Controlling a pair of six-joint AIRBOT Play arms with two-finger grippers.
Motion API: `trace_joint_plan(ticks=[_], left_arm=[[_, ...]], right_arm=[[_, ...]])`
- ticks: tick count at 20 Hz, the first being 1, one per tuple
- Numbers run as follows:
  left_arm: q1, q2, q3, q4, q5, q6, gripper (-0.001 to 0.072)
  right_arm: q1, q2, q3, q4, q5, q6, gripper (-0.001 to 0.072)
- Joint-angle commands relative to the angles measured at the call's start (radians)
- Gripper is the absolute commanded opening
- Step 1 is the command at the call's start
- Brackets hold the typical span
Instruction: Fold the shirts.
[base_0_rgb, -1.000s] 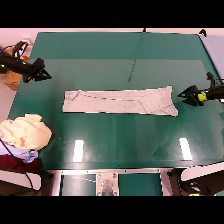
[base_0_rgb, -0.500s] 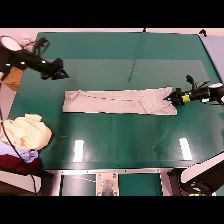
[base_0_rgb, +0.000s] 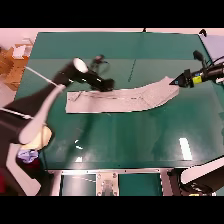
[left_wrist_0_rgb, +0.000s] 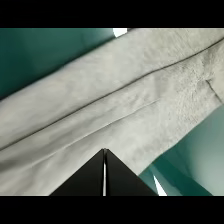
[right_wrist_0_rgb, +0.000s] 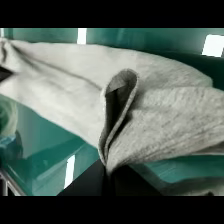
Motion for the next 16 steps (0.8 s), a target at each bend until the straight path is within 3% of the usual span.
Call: trace_joint_plan(ticks=[1, 12, 16], left_arm=[[-0.146, -0.125, 0.023, 0.067, 0.164, -0.096, 0.0021], [-0.221, -0.290, 0.299, -0.038, 0.136, -0.149, 0.0022], [-0.192, -0.274, 0.386, -0.035, 0.014, -0.163, 0.0023]], right_arm=[[0.045, 0.116, 0.051, 0.004, 0.113, 0.059, 0.0013], [0.134, 0.302, 0.142, 0.015, 0.125, 0.149, 0.0013], [0.194, 0.302, 0.142, 0.067, 0.115, 0.193, 0.0013]])
